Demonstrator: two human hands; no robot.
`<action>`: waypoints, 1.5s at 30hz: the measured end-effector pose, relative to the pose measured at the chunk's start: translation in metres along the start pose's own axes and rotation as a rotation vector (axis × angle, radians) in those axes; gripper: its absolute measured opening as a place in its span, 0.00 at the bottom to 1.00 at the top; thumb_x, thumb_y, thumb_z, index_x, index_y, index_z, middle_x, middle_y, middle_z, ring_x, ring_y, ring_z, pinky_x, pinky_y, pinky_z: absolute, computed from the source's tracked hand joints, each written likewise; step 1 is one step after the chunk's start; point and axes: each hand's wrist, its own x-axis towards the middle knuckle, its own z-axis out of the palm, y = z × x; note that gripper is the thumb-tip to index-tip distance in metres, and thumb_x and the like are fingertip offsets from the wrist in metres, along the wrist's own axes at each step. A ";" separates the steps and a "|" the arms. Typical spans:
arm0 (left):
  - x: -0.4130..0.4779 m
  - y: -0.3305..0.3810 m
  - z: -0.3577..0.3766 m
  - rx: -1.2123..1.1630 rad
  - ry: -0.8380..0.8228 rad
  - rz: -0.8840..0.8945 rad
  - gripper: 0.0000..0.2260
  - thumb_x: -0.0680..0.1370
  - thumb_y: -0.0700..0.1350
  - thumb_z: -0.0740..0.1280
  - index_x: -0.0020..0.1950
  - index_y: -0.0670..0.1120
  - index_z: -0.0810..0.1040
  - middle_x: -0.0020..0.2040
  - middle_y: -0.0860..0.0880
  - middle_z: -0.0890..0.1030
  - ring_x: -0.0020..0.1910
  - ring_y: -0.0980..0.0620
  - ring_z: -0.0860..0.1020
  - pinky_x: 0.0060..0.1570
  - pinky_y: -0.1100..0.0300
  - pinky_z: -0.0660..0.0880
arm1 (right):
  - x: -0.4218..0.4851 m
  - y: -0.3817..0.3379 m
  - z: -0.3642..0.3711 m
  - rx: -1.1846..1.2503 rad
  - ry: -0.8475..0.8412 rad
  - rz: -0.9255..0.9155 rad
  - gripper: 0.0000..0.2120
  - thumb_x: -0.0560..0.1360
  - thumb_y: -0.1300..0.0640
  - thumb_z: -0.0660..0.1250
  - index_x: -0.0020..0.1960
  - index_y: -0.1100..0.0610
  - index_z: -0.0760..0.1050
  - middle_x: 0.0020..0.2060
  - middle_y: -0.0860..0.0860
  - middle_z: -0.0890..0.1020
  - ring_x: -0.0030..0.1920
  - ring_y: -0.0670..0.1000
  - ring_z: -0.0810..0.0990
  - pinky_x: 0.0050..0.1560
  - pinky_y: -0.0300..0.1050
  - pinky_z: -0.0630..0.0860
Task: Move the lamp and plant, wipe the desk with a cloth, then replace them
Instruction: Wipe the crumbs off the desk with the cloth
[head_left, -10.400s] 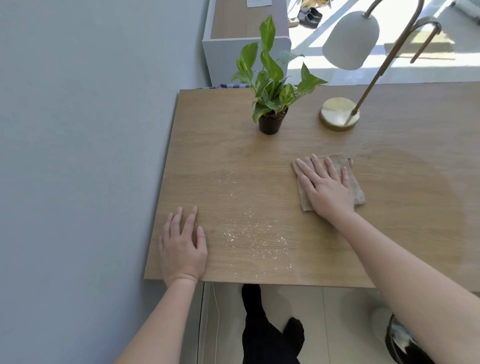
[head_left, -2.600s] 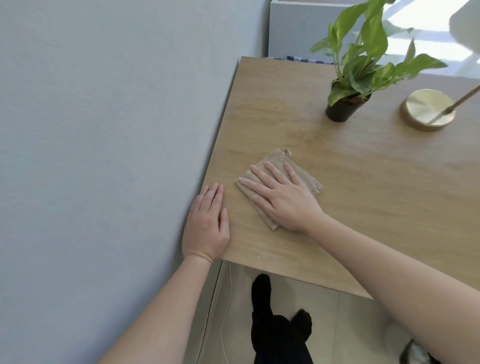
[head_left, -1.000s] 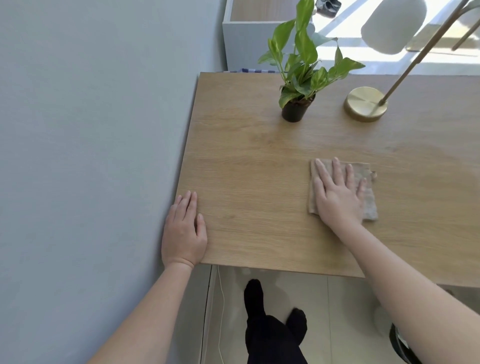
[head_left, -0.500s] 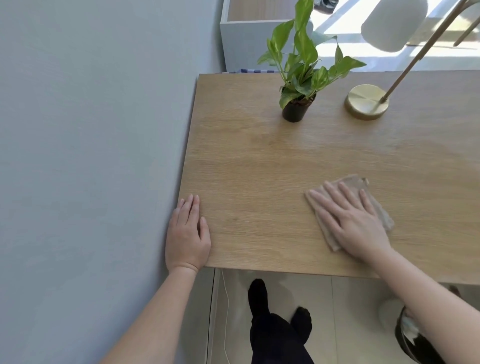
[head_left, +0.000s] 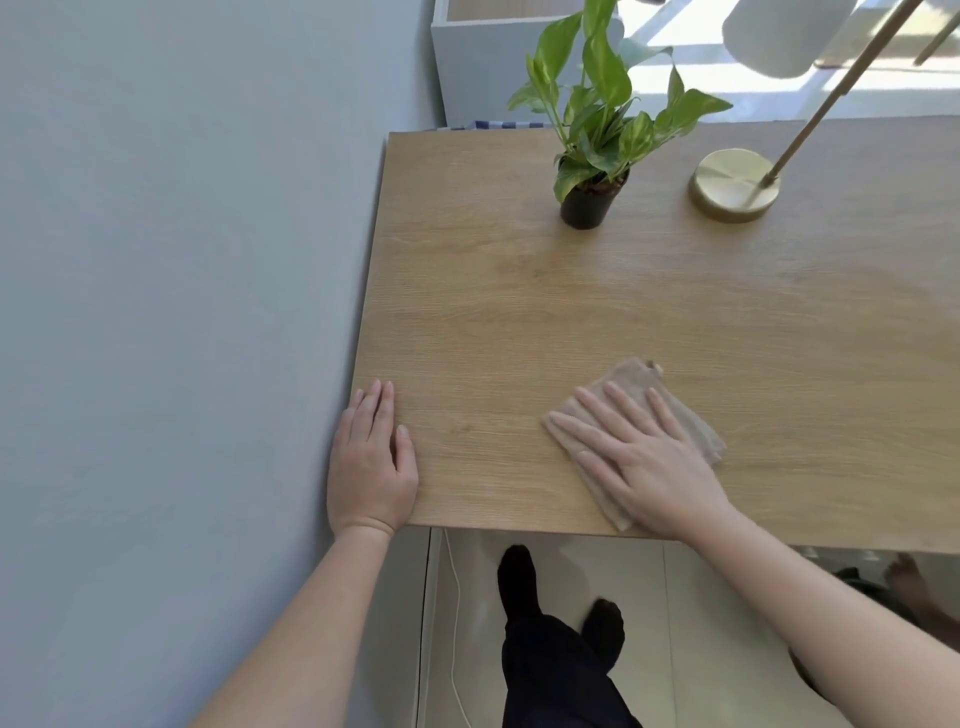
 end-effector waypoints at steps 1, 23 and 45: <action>0.000 0.000 0.001 0.000 -0.001 0.001 0.25 0.85 0.47 0.58 0.83 0.43 0.69 0.82 0.47 0.70 0.83 0.45 0.64 0.83 0.47 0.60 | -0.007 0.016 -0.004 -0.002 0.005 0.032 0.24 0.87 0.34 0.40 0.82 0.26 0.40 0.85 0.37 0.46 0.86 0.46 0.39 0.85 0.61 0.41; -0.004 -0.001 -0.001 0.013 -0.020 -0.009 0.26 0.85 0.47 0.58 0.83 0.43 0.68 0.83 0.47 0.69 0.84 0.45 0.63 0.83 0.48 0.59 | 0.003 -0.023 0.009 0.009 -0.016 -0.022 0.24 0.88 0.35 0.41 0.82 0.26 0.40 0.85 0.36 0.45 0.85 0.45 0.37 0.85 0.60 0.37; 0.000 0.017 -0.007 0.012 -0.077 -0.080 0.27 0.85 0.49 0.55 0.83 0.42 0.68 0.84 0.45 0.67 0.84 0.44 0.61 0.83 0.42 0.58 | 0.011 -0.007 -0.011 0.265 0.136 0.320 0.26 0.89 0.41 0.47 0.84 0.30 0.44 0.85 0.38 0.43 0.85 0.46 0.35 0.85 0.52 0.37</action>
